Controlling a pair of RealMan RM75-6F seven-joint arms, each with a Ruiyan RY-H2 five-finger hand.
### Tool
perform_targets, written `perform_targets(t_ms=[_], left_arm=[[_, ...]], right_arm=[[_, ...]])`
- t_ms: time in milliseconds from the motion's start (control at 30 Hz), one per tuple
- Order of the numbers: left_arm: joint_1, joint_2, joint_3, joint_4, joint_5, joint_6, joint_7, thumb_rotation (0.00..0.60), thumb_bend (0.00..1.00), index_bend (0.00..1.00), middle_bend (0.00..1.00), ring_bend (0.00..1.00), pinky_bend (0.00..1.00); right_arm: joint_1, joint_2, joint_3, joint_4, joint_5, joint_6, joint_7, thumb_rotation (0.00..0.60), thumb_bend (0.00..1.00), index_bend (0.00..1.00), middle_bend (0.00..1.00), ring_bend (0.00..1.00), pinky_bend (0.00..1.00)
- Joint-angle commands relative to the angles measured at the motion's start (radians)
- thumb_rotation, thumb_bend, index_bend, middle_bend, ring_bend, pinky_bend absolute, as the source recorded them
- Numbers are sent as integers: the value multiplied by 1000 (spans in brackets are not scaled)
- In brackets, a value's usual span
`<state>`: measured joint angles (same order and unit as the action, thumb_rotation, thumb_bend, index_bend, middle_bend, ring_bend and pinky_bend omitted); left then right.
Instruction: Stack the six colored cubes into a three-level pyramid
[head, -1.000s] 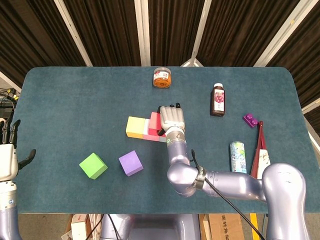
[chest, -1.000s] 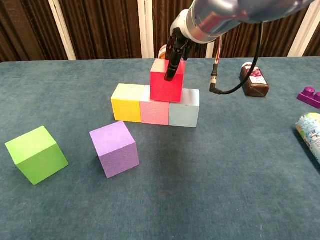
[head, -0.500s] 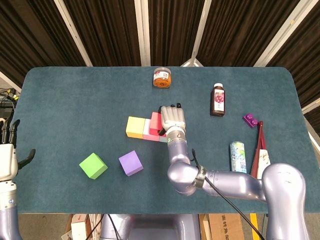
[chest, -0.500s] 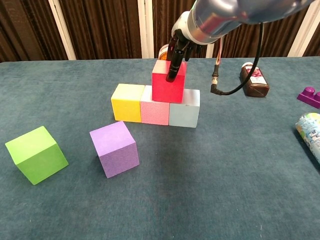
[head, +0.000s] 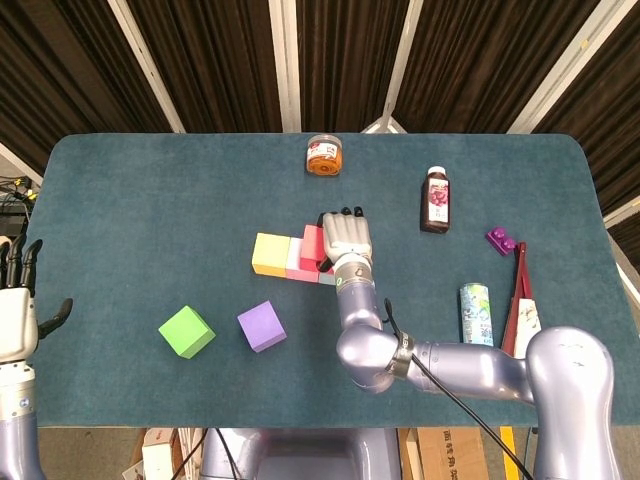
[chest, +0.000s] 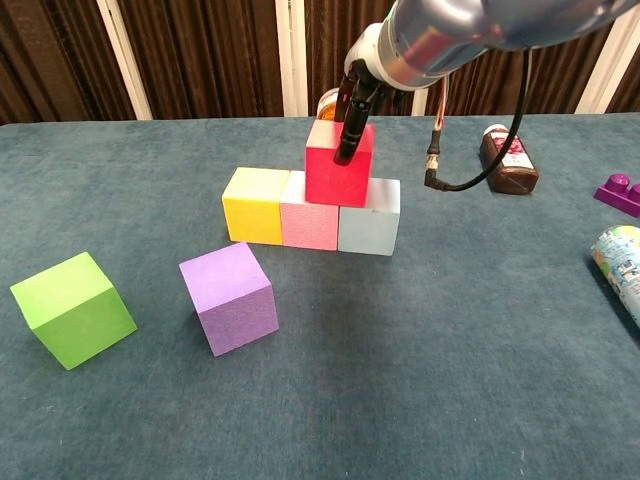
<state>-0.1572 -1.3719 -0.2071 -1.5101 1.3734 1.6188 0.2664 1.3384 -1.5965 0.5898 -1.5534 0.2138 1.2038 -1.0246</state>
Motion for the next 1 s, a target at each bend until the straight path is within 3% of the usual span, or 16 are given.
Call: perform_targets(t_ms=[33,1000], left_arm=[[0,-1,0,0,0,-1,1,600,274,98,5,0,0],[-1,-4,-2,1,-2,1,5,600,273,98,4,0,0]], right_arm=[[1,1,-1,-2,-2,3,-1,600,278,317,223,80,0],[2,14,-5,-22,17,8,-21,600,278,228,174,15,0]])
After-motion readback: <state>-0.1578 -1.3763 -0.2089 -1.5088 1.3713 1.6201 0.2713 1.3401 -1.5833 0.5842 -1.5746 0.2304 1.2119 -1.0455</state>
